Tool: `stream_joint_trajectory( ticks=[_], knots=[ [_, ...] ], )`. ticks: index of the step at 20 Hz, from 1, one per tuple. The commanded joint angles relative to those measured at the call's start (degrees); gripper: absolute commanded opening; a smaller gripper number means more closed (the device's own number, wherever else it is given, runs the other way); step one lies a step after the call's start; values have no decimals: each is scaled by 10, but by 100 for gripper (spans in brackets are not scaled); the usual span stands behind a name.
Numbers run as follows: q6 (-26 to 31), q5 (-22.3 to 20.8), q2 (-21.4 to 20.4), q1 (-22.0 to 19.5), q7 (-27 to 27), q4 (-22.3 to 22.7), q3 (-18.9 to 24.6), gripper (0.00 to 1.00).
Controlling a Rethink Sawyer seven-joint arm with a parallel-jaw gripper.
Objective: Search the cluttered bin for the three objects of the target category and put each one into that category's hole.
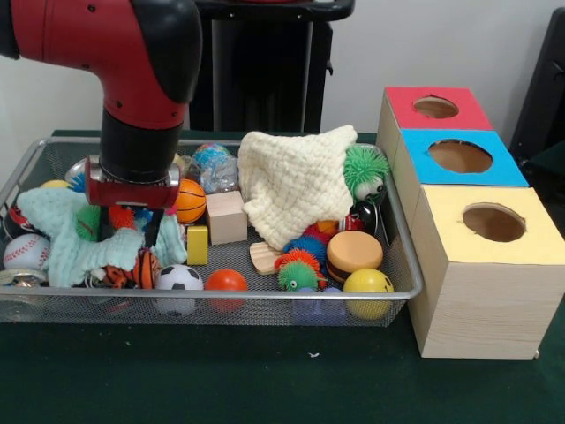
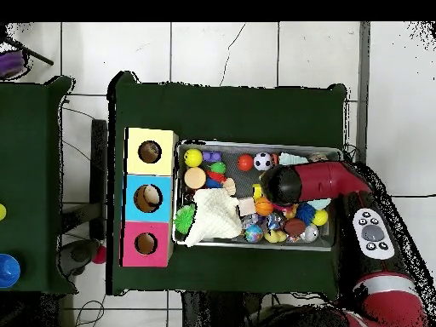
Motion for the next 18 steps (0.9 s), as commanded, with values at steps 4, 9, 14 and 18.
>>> stream_joint_trajectory(
  ticks=[4,9,14,18],
  knots=[
    [-80,-57,58,11,-6,-13,6,100],
    [-43,-7,26,-10,-24,20,40,0],
    [56,95,-42,-47,-69,88,98,0],
    [69,198,-60,-106,-57,158,175,0]
  ],
)
